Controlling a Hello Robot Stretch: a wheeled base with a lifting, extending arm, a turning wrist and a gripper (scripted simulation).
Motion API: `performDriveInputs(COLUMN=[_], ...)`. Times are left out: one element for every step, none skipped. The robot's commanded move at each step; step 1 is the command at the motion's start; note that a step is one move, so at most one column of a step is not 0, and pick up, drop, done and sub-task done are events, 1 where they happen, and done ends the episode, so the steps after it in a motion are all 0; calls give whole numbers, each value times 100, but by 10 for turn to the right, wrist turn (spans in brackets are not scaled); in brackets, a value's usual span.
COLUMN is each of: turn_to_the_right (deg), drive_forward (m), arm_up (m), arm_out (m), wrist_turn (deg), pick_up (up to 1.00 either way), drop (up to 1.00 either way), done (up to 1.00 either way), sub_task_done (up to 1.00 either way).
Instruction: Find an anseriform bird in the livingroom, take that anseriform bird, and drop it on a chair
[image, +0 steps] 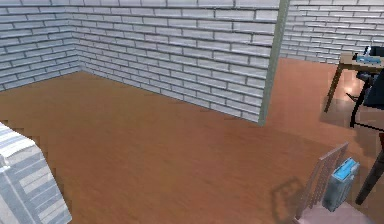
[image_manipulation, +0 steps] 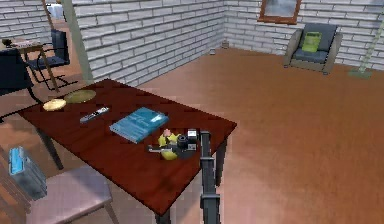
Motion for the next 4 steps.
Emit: performDriveInputs(turn_to_the_right=[0,0,0,0], drive_forward=[0,0,0,0], arm_up=[10,24,0,0], arm_out=[0,0,0,0], wrist_turn=[0,0,-450,-450], pick_up=[0,0,0,0], drop=[0,0,0,0], done=[0,0,0,0], sub_task_done=[0,0,0,0])
